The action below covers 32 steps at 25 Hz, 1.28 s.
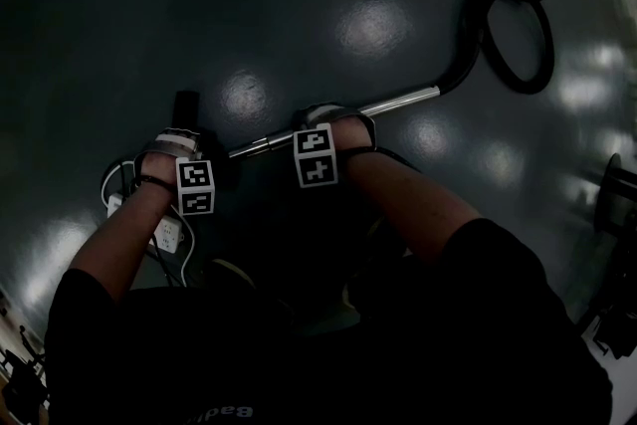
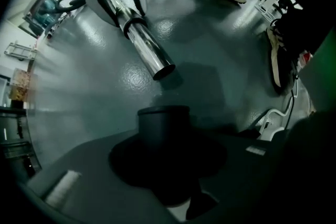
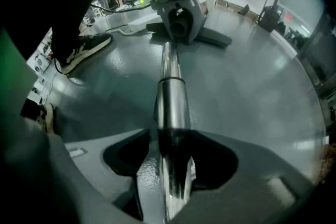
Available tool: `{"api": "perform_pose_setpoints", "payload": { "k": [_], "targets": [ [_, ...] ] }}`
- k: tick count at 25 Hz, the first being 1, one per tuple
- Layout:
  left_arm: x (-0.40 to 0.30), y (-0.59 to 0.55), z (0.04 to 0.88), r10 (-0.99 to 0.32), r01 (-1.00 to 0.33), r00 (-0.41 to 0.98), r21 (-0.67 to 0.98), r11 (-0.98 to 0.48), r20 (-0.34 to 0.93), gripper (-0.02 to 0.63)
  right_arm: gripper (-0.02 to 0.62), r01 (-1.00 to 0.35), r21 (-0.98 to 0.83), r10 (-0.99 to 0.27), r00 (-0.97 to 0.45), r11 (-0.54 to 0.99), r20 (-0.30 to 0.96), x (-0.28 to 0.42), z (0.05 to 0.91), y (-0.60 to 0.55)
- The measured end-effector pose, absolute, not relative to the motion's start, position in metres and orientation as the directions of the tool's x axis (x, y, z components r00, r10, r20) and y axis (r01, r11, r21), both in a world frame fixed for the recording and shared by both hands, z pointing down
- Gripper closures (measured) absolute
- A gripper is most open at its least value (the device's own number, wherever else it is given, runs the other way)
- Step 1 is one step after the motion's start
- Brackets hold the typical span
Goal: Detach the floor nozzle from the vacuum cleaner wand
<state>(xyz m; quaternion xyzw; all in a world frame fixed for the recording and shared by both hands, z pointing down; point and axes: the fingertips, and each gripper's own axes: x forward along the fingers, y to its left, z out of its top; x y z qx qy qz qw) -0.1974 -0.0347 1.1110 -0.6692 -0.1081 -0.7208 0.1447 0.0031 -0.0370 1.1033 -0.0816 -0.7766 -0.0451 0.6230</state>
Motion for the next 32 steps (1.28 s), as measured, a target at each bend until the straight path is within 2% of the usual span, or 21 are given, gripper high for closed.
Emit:
{"api": "perform_pose_setpoints", "payload": {
  "k": [2, 4, 8, 11, 13, 17, 19, 21, 23, 26, 29, 32],
  "targets": [
    [-0.198, -0.032, 1.111, -0.022, 0.331, -0.072, 0.003, -0.944, 0.997, 0.456, 0.346, 0.190, -0.057, 0.098, -0.215, 0.980, 0.972, 0.003, 1.102, -0.032],
    [-0.197, -0.026, 1.109, 0.027, 0.313, -0.079, 0.050, -0.948, 0.997, 0.393, 0.328, 0.197, -0.080, 0.125, -0.229, 0.977, 0.965, 0.002, 1.099, -0.029],
    [-0.187, -0.017, 1.097, 0.106, 0.255, -0.027, 0.109, -0.961, 0.994, 0.336, 0.324, 0.258, -0.116, 0.190, -0.282, 0.959, 0.940, -0.004, 1.077, -0.027],
    [-0.182, -0.022, 1.078, 0.126, 0.128, 0.069, 0.117, -0.985, 0.990, 0.328, 0.324, 0.238, -0.158, 0.234, -0.340, 0.958, 0.911, -0.009, 1.052, -0.036],
    [-0.180, -0.033, 1.057, 0.101, -0.017, 0.159, 0.105, -0.994, 0.982, 0.328, 0.324, 0.173, -0.190, 0.244, -0.385, 0.966, 0.890, -0.009, 1.028, -0.047],
    [-0.172, -0.050, 0.976, -0.033, -0.410, 0.375, 0.134, -0.902, 0.926, 0.328, 0.324, 0.039, -0.201, 0.196, -0.460, 0.979, 0.866, 0.009, 0.958, -0.059],
    [-0.172, -0.058, 0.915, -0.158, -0.583, 0.463, 0.166, -0.795, 0.872, 0.328, 0.324, -0.088, -0.197, 0.123, -0.522, 0.977, 0.844, 0.023, 0.908, -0.063],
    [-0.180, -0.061, 0.843, -0.299, -0.699, 0.495, 0.170, -0.694, 0.816, 0.330, 0.324, -0.232, -0.201, 0.029, -0.585, 0.952, 0.810, 0.040, 0.848, -0.065],
    [-0.192, -0.057, 0.770, -0.415, -0.772, 0.477, 0.144, -0.619, 0.774, 0.336, 0.324, -0.368, -0.217, -0.075, -0.636, 0.904, 0.768, 0.059, 0.781, -0.065],
    [-0.203, -0.038, 0.668, -0.508, -0.829, 0.442, 0.121, -0.545, 0.739, 0.344, 0.324, -0.529, -0.245, -0.215, -0.662, 0.812, 0.718, 0.089, 0.684, -0.059],
    [-0.195, -0.016, 0.569, -0.554, -0.852, 0.447, 0.145, -0.503, 0.702, 0.344, 0.324, -0.613, -0.259, -0.317, -0.670, 0.747, 0.672, 0.103, 0.597, -0.051],
    [-0.161, 0.016, 0.447, -0.607, -0.824, 0.521, 0.168, -0.541, 0.600, 0.356, 0.324, -0.628, -0.359, -0.354, -0.726, 0.690, 0.590, 0.096, 0.503, -0.026]
  ]
}}
